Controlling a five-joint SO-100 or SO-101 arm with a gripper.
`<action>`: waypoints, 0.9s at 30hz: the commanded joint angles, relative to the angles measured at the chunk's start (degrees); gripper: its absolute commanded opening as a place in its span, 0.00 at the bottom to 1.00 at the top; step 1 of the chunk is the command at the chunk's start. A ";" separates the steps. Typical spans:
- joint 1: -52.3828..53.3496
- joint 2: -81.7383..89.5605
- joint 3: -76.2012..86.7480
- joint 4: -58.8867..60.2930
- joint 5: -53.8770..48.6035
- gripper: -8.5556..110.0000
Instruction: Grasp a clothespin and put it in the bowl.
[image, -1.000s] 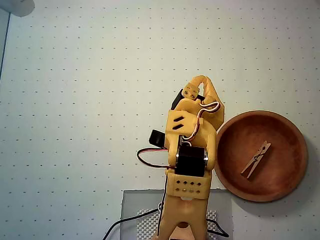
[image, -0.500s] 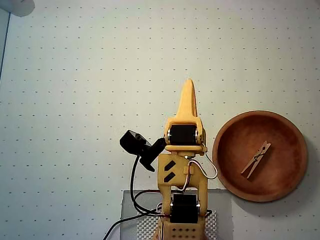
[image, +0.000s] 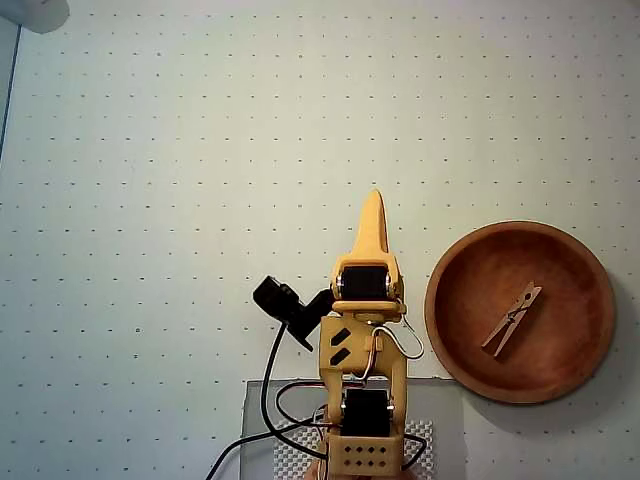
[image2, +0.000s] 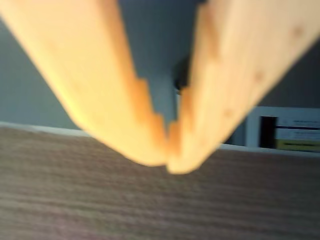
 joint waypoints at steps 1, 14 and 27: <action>-0.35 0.97 0.62 -0.79 0.79 0.05; -0.53 0.97 8.09 0.88 5.36 0.05; -0.79 0.97 7.91 19.51 13.01 0.05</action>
